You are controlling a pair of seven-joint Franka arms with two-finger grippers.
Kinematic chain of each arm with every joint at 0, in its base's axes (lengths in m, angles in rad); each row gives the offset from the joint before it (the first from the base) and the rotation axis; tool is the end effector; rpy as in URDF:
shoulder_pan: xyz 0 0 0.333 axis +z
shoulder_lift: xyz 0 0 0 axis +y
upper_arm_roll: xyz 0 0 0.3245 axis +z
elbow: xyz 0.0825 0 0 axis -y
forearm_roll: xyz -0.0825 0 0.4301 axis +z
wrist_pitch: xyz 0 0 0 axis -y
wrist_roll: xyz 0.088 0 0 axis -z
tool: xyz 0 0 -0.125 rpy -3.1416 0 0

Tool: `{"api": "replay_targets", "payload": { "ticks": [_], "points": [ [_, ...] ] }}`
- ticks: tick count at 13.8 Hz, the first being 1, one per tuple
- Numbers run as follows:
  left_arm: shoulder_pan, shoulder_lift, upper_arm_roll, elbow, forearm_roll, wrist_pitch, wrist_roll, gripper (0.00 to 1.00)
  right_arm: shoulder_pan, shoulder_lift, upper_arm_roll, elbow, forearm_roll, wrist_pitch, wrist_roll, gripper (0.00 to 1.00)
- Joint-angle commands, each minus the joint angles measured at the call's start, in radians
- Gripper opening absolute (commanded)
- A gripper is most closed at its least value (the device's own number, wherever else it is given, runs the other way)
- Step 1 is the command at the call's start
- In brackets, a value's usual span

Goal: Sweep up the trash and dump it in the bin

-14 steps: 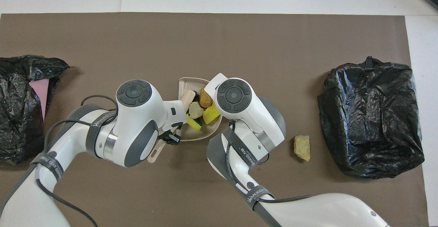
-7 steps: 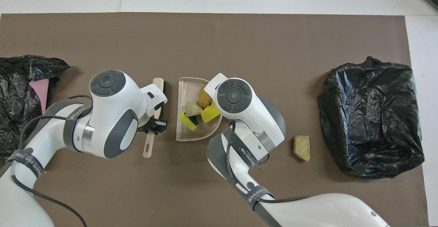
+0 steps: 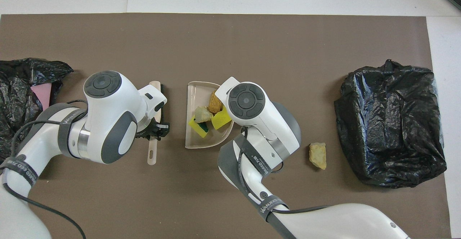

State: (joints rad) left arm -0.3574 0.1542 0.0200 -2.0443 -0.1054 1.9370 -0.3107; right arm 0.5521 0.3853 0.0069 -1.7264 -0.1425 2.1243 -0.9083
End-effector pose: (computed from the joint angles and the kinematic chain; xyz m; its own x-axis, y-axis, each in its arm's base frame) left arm 0.5452 -0.2008 0.3120 0.9618 0.0234 -0.2726 0.0240 -0.9997 -0.0013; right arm 0.5977 0.3634 0.3286 0.0332 0.9955 -0.0889 0.9965 -0.0261 0.0798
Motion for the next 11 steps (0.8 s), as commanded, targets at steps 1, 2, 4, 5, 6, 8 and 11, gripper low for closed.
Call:
{"api": "replay_targets", "payload": {
  "ticks": [1, 2, 4, 5, 6, 8, 11],
  "points": [
    [-0.003, -0.053, -0.002, -0.077, 0.007, 0.056, -0.019, 0.00, -0.049, -0.071, 0.010, -0.015, -0.014, -0.020, -0.010, 0.00],
    [-0.014, -0.059, -0.002, -0.085, 0.007, 0.060, -0.019, 0.00, -0.069, -0.094, 0.010, -0.015, -0.011, -0.041, -0.042, 0.00],
    [-0.043, -0.071, -0.002, -0.096, 0.007, 0.056, -0.022, 0.00, -0.127, -0.149, 0.012, -0.019, -0.002, -0.093, -0.116, 0.00],
    [-0.055, -0.090, -0.003, -0.112, 0.007, 0.062, -0.034, 0.00, -0.156, -0.175, 0.012, -0.019, 0.003, -0.130, -0.162, 0.00],
    [-0.087, -0.096, -0.003, -0.123, 0.007, 0.063, -0.069, 0.00, -0.187, -0.205, 0.010, -0.019, 0.003, -0.164, -0.210, 0.00],
    [-0.150, -0.108, -0.006, -0.132, 0.007, 0.082, -0.169, 0.00, -0.251, -0.258, 0.010, -0.021, 0.003, -0.222, -0.294, 0.00],
    [-0.282, -0.192, -0.008, -0.290, 0.006, 0.256, -0.357, 0.00, -0.381, -0.325, 0.012, -0.027, 0.004, -0.240, -0.452, 0.00]
  ]
}}
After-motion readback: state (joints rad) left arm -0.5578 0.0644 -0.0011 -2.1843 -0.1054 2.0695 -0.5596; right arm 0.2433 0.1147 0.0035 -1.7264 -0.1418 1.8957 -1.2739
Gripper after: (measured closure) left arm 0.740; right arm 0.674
